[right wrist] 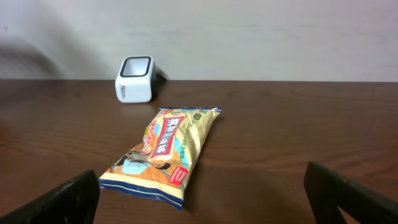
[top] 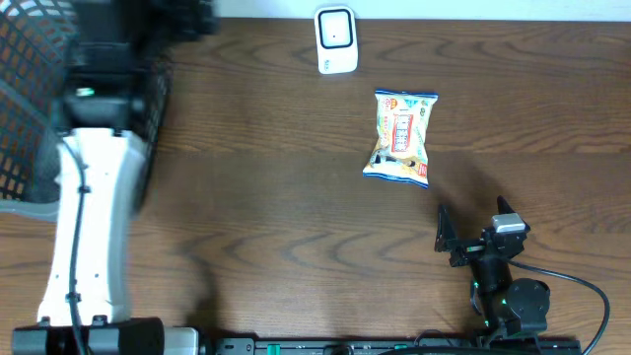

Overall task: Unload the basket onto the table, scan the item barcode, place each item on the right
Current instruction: 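Reach the left gripper into the basket and grasp the small green pack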

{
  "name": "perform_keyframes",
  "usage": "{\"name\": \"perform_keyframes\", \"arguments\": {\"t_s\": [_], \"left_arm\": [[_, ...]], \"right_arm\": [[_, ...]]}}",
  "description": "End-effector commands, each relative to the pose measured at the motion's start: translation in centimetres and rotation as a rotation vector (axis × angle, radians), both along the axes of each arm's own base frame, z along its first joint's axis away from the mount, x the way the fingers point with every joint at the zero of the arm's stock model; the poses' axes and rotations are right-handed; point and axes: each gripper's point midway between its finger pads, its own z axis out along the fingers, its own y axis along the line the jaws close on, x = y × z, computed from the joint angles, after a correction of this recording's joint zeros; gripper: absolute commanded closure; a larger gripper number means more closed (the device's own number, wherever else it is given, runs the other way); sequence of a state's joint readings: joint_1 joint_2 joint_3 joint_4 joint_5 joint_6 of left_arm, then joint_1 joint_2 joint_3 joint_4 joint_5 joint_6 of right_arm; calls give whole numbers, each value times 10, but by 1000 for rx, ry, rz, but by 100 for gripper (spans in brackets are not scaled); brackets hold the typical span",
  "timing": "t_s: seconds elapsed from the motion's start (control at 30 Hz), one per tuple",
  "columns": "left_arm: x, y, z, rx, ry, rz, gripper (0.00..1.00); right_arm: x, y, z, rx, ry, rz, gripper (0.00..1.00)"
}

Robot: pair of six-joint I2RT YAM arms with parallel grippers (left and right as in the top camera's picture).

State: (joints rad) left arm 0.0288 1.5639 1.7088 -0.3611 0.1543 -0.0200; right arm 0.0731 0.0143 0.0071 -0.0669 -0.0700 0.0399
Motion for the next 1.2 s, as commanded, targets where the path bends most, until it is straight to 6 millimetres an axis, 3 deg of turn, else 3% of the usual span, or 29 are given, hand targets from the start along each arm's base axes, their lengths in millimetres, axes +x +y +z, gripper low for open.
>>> {"name": "perform_keyframes", "arguments": {"t_s": [0.0,0.1,0.27,0.5,0.63,0.73,1.17], "left_arm": [[-5,84,-1,101,16,244,7],[-20,141,-9,112,58,397,5],[-45,200,-41,119,185,508,2],[-66,250,-114,-33,394,654,2],[-83,273,-156,-121,499,864,2],[-89,279,-183,-144,568,942,2],[-105,260,-301,-266,907,1031,2]], "right_arm": [[0,-2,0,-12,-2,-9,1],[0,-2,0,-12,-2,-9,1],[0,-2,0,-12,-2,-9,1],[0,-2,0,-12,-2,-9,1],[0,-2,0,-12,-2,-9,1],[0,-2,0,-12,-2,-9,1],[0,-2,-1,-12,-1,-9,1]]}}
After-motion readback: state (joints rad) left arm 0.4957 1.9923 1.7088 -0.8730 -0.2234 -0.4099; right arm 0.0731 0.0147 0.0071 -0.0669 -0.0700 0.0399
